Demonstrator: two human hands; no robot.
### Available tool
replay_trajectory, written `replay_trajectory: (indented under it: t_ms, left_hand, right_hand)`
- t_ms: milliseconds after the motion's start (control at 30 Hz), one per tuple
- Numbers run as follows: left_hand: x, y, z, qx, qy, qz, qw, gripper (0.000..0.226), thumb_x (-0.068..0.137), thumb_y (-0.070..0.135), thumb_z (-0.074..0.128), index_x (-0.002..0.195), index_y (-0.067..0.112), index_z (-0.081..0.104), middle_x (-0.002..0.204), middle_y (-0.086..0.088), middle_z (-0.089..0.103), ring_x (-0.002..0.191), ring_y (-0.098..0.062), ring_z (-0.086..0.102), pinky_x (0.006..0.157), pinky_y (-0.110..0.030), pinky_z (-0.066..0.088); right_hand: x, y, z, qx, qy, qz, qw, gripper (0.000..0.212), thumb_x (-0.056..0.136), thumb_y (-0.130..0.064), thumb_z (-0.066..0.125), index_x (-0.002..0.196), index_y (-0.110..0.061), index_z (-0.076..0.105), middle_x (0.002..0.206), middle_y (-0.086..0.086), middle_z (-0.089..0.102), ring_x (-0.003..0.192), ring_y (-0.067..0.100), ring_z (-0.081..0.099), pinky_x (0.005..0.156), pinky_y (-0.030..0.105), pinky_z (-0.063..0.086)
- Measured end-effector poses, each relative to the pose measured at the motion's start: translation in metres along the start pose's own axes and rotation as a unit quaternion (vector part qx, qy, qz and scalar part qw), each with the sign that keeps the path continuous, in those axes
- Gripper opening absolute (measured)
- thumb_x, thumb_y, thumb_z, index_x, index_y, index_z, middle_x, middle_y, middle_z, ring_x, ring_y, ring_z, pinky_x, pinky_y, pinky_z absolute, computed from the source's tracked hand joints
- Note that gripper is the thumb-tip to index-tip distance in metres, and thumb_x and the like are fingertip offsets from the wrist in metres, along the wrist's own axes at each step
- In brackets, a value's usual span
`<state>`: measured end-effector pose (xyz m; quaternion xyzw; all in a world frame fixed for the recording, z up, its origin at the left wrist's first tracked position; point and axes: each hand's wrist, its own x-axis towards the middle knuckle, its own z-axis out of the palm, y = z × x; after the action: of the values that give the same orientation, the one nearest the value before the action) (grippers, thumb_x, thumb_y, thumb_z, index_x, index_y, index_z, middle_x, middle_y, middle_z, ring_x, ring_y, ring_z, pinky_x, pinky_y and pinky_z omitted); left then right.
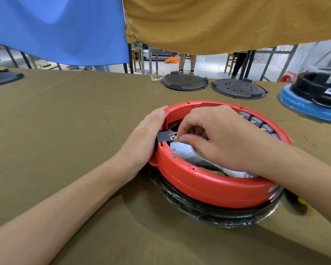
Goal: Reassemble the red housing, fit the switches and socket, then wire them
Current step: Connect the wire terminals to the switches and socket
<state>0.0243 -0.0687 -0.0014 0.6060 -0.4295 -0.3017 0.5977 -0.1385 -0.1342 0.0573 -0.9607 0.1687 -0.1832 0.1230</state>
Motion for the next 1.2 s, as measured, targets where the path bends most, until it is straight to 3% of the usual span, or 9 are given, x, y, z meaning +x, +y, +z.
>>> replay_trajectory:
  t_ms: [167,367,600,900,1033,1133,1200]
  left_hand:
    - [0.0,0.001,0.0,0.003,0.005,0.002,1.0,0.037,0.106,0.036,0.036,0.135,0.028,0.058,0.137,0.008,0.059,0.129,-0.011,0.052,0.116,-0.04,0.033]
    - [-0.001,0.002,0.001,0.002,0.008,0.001,1.0,0.036,0.106,0.036,0.036,0.134,0.029,0.059,0.135,0.008,0.06,0.127,-0.011,0.054,0.116,-0.041,0.034]
    - [-0.002,0.002,0.003,-0.012,0.025,0.003,1.0,0.035,0.106,0.035,0.038,0.13,0.029,0.062,0.131,0.008,0.063,0.122,-0.01,0.058,0.114,-0.04,0.036]
    - [-0.001,0.0,-0.001,-0.004,-0.013,0.007,1.0,0.039,0.101,0.046,0.038,0.128,0.034,0.063,0.132,0.003,0.064,0.126,-0.02,0.056,0.114,-0.049,0.035]
    - [-0.001,0.002,-0.002,0.007,-0.02,0.009,1.0,0.048,0.091,0.053,0.038,0.13,0.035,0.061,0.133,0.007,0.062,0.128,-0.015,0.055,0.115,-0.044,0.034]
    - [-0.001,0.002,-0.003,0.009,-0.017,0.008,1.0,0.041,0.099,0.049,0.037,0.129,0.036,0.062,0.133,0.006,0.062,0.126,-0.016,0.056,0.114,-0.045,0.036]
    - [-0.002,0.002,-0.003,0.011,-0.012,0.005,1.0,0.036,0.105,0.043,0.036,0.128,0.036,0.062,0.132,0.006,0.063,0.125,-0.015,0.057,0.113,-0.044,0.037]
  right_hand:
    - [0.0,-0.003,-0.001,-0.027,0.005,-0.01,1.0,0.008,0.092,-0.023,0.064,0.093,-0.024,0.072,0.079,-0.022,0.057,0.072,-0.004,0.054,0.07,0.016,0.045]
    - [0.0,-0.009,-0.002,-0.068,0.002,-0.032,0.997,0.013,0.094,-0.024,0.06,0.092,-0.02,0.072,0.088,-0.009,0.066,0.079,0.011,0.059,0.076,0.033,0.049]
    - [0.002,-0.009,-0.002,-0.087,-0.007,-0.064,0.994,0.016,0.096,-0.024,0.057,0.095,-0.017,0.071,0.092,-0.007,0.066,0.083,0.011,0.058,0.078,0.033,0.047]
    - [0.001,0.007,-0.014,-0.02,-0.034,-0.014,0.999,0.008,0.09,-0.029,0.069,0.095,-0.024,0.073,0.081,-0.016,0.067,0.076,0.0,0.06,0.073,0.015,0.045]
    - [-0.001,0.005,-0.011,-0.024,-0.044,-0.031,0.998,0.008,0.089,-0.031,0.07,0.094,-0.025,0.072,0.08,-0.015,0.065,0.074,0.002,0.06,0.072,0.015,0.046]
    - [-0.002,0.002,-0.014,-0.039,-0.059,-0.03,0.997,0.016,0.087,-0.039,0.068,0.096,-0.027,0.073,0.08,-0.019,0.06,0.074,0.002,0.058,0.068,0.015,0.045]
    - [-0.003,-0.002,-0.013,-0.116,-0.085,-0.034,0.989,0.021,0.093,-0.043,0.059,0.099,-0.028,0.073,0.086,-0.017,0.062,0.079,0.005,0.058,0.073,0.022,0.046]
